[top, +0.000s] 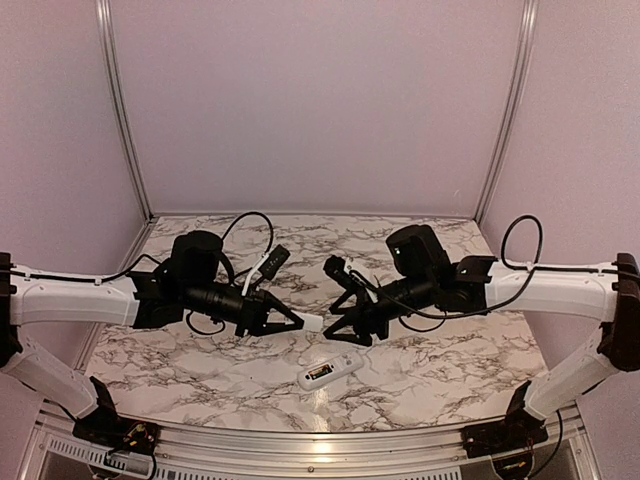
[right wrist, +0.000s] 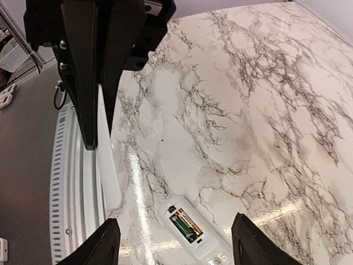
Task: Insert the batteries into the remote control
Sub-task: Pass from the right arm to the left, then adjust the remote control without the battery cover at the center of the board.
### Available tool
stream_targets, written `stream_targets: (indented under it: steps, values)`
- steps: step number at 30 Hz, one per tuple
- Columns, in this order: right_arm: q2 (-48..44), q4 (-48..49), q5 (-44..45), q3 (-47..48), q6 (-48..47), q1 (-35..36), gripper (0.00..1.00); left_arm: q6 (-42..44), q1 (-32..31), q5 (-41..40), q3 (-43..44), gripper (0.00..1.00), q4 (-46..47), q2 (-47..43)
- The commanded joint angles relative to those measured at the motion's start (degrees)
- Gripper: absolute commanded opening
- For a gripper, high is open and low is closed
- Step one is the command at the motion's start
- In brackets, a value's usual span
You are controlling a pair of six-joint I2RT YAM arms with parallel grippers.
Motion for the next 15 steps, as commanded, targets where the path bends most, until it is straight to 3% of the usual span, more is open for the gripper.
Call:
stream_targets:
  steps: [1, 8, 15]
  values:
    - [-0.93, -1.35, 17.78, -1.54, -2.01, -0.27, 0.70, -4.80, 3.38, -4.52, -3.53, 0.00, 1.14, -3.10]
    - [2.04, -2.09, 24.76, -3.56, -8.54, 5.54, 0.91, -11.54, 10.94, -15.73, -8.65, 0.00, 0.03, -10.39]
    - [8.35, -3.19, 31.43, -2.55, -12.94, 10.65, 0.94, -16.78, 15.63, -17.06, -11.43, 0.00, -0.34, -13.85]
